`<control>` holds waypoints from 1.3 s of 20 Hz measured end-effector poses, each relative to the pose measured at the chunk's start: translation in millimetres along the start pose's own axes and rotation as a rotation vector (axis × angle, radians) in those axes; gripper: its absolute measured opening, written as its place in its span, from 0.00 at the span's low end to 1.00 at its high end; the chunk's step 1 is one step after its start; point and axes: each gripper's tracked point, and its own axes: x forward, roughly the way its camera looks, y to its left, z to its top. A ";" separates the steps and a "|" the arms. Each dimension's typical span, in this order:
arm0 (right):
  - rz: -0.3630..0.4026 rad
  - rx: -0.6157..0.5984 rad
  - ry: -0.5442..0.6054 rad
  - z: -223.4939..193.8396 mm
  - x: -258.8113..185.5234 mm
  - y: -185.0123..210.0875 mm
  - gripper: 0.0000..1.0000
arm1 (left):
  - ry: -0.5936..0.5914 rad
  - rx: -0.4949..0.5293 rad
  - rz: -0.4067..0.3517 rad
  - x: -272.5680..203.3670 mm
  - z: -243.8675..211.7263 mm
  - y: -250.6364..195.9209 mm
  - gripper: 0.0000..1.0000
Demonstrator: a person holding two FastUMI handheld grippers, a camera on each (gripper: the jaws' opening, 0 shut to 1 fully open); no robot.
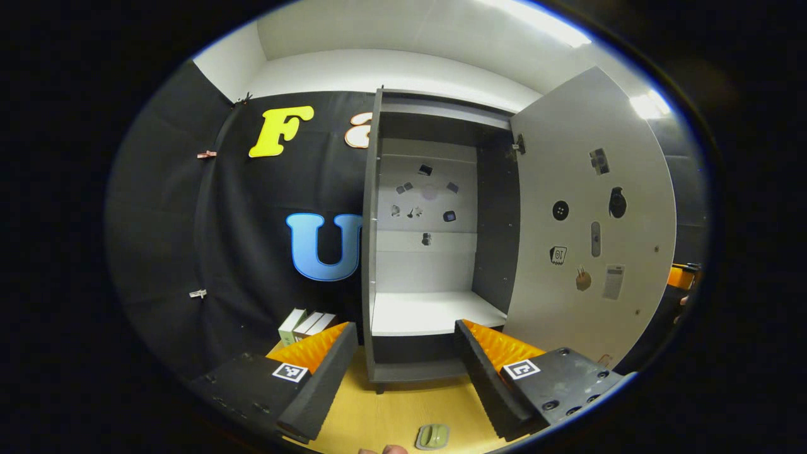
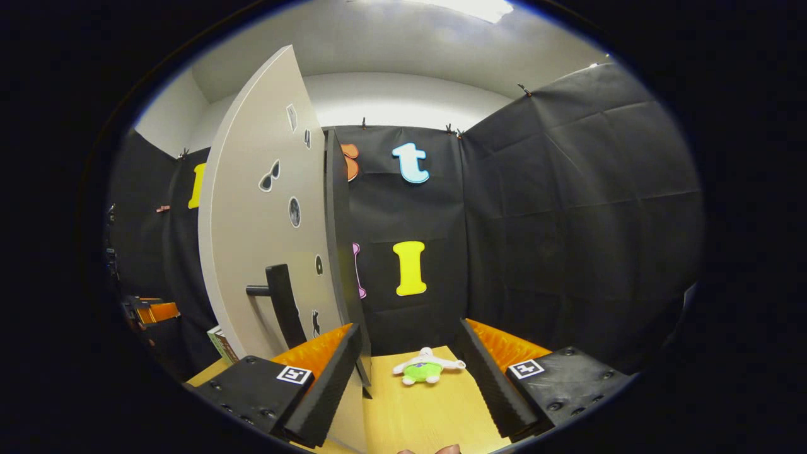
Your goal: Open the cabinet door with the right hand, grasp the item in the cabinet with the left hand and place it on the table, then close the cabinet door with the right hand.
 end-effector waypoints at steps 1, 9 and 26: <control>-0.001 0.000 -0.004 1.0 0.0 0.9 0.97 | -0.001 0.001 0.004 -4.3 2.4 3.8 0.99; -0.002 -0.028 -0.013 3.0 -5.1 24.7 0.97 | -0.005 -0.004 -0.001 -20.3 2.8 21.7 0.96; -0.079 -0.043 -0.037 -0.8 -25.9 74.8 0.97 | 0.011 0.006 -0.058 -35.2 -10.9 53.9 0.96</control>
